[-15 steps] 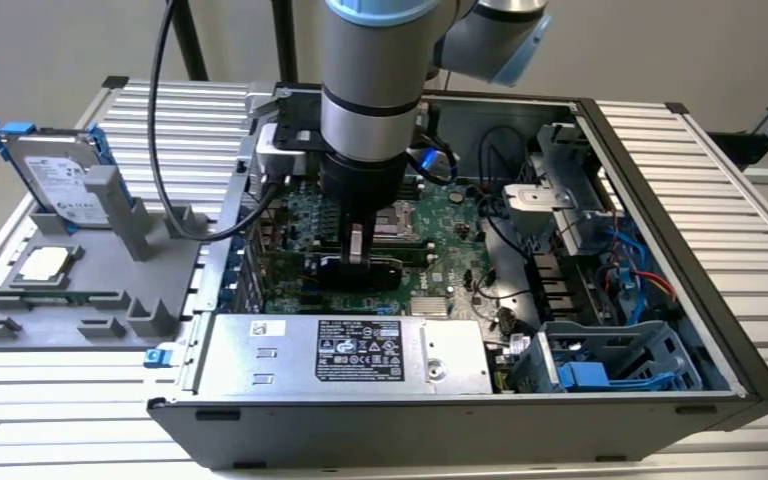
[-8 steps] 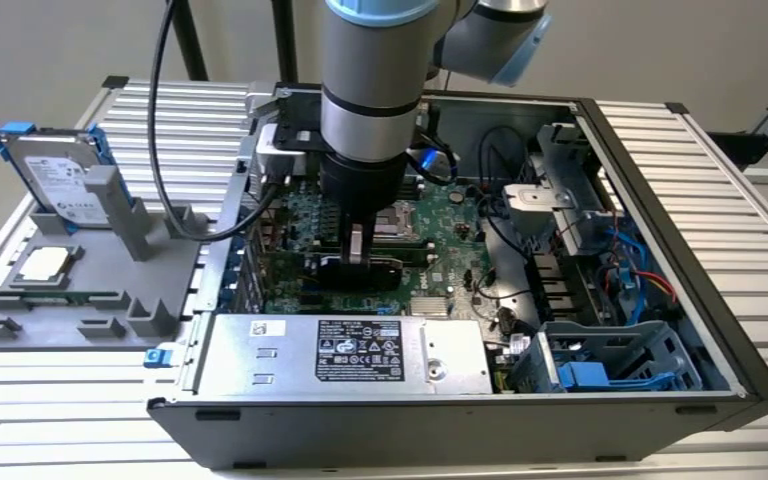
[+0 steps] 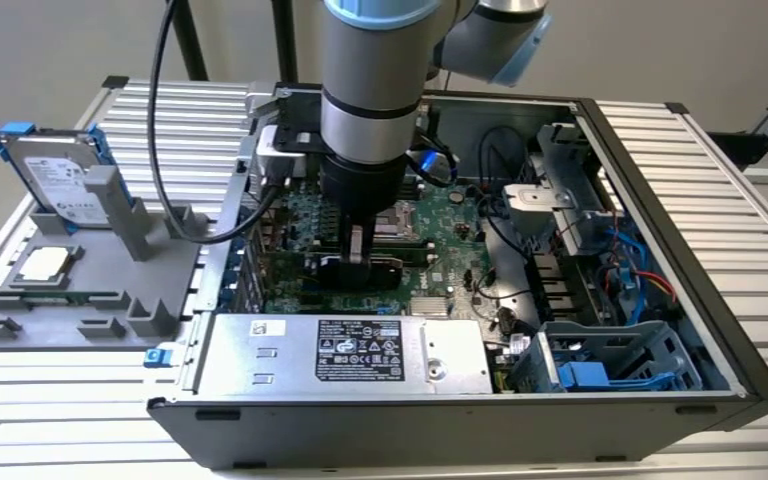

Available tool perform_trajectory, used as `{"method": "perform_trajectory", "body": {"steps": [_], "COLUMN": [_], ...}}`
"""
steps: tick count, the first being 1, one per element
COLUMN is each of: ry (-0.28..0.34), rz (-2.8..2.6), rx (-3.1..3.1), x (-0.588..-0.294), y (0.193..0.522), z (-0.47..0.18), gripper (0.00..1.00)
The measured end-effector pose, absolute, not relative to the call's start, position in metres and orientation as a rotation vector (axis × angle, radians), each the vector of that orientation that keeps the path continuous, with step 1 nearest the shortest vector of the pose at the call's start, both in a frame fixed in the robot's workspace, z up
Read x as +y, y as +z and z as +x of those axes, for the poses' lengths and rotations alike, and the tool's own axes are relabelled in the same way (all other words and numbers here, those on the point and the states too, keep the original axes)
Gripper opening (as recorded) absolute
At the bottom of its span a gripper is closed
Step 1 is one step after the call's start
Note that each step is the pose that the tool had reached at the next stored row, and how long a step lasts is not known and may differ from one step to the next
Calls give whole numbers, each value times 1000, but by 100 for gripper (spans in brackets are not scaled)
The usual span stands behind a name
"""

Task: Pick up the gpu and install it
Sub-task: 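Insert the gpu into the slot, then press down on the gpu until it lock into place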

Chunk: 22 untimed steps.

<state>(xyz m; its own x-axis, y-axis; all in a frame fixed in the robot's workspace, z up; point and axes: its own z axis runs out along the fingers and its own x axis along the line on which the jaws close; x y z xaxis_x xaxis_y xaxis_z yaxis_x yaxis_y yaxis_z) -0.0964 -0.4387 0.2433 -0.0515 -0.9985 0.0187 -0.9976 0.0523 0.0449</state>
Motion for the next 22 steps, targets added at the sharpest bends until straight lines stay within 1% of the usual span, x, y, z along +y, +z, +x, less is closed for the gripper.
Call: {"method": "perform_trajectory", "body": {"steps": [2, 11, 14, 15, 22], "ry": [-33, -33, -33, -33, -33], "rz": [2133, 2134, 2134, 2134, 2134], "rx": [-2247, -2248, -2248, -2248, -2248], "x": [-439, -439, -439, -439, -439], "y": [247, 287, 290, 290, 291], "z": [-96, -96, -96, -96, -96], "gripper": [100, 100, 100, 0, 0]}}
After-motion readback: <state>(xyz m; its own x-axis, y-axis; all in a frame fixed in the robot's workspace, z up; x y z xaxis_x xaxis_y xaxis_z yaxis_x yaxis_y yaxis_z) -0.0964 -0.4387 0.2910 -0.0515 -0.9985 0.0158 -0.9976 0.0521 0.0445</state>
